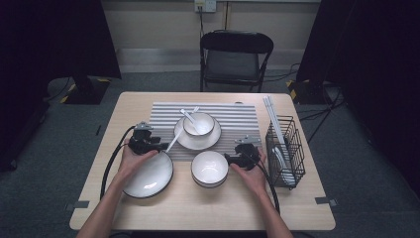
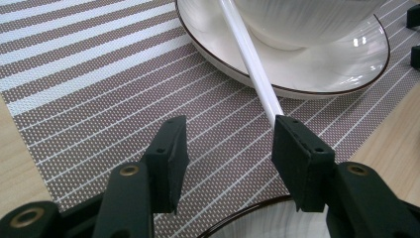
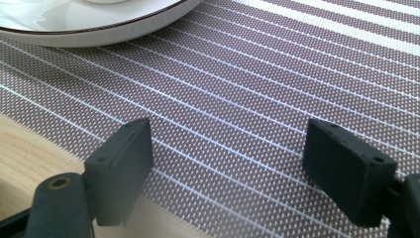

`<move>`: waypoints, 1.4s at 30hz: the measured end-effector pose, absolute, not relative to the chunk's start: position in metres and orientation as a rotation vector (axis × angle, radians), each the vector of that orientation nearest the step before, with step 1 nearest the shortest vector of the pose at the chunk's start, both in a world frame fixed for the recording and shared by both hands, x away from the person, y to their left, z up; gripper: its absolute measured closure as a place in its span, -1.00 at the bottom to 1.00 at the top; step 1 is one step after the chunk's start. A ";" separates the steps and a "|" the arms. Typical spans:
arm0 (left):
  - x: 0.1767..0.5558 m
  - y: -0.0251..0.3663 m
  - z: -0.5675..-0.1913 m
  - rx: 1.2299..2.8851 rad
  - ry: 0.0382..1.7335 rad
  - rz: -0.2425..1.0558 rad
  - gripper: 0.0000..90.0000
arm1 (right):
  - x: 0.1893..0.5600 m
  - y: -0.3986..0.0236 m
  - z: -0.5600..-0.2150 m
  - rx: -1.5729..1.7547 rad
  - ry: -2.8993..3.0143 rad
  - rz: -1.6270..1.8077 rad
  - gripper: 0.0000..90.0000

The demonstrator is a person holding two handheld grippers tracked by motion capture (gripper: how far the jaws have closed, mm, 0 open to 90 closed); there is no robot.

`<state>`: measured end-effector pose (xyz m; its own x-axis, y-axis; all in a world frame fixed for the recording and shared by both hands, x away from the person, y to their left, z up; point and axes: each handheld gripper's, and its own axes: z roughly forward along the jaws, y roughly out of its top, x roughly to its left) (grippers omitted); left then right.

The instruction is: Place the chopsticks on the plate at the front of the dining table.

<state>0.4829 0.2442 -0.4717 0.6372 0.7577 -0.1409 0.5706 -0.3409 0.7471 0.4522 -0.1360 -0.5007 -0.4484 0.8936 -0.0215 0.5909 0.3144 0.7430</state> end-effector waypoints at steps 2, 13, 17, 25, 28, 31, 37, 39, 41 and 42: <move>0.483 0.242 -0.472 2.053 1.035 0.294 0.05 | 0.452 -0.136 -0.501 1.315 2.154 0.942 -0.58; 0.482 0.236 -0.472 2.072 1.024 0.296 -0.07 | 0.452 -0.136 -0.501 1.315 2.154 0.942 -0.58; 0.482 0.236 -0.472 2.075 1.028 0.294 -0.09 | 0.452 -0.136 -0.501 1.315 2.154 0.942 -0.58; 0.482 0.234 -0.473 2.089 1.025 0.296 -0.22 | 0.452 -0.136 -0.501 1.316 2.154 0.942 -0.58; 0.482 0.233 -0.473 2.077 1.033 0.297 -0.25 | 0.452 -0.136 -0.501 1.315 2.154 0.942 -0.58; 0.482 0.231 -0.472 2.086 1.026 0.306 -0.29 | 0.452 -0.136 -0.501 1.315 2.154 0.942 -0.58; 0.481 0.226 -0.470 2.095 1.021 0.297 -0.29 | 0.452 -0.136 -0.501 1.315 2.154 0.942 -0.58; 0.481 0.226 -0.471 2.112 1.015 0.302 -0.30 | 0.452 -0.136 -0.501 1.315 2.154 0.942 -0.58; 0.481 0.226 -0.471 2.103 1.019 0.301 -0.31 | 0.452 -0.136 -0.501 1.315 2.154 0.942 -0.58; 0.481 0.226 -0.471 2.096 1.018 0.304 -0.31 | 0.452 -0.136 -0.501 1.315 2.154 0.942 -0.58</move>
<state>0.4809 0.2257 -0.4713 0.6521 0.7498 -0.1118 0.5658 -0.3833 0.7300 0.4522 -0.1360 -0.5007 -0.4481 0.8937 -0.0216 0.5910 0.3143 0.7429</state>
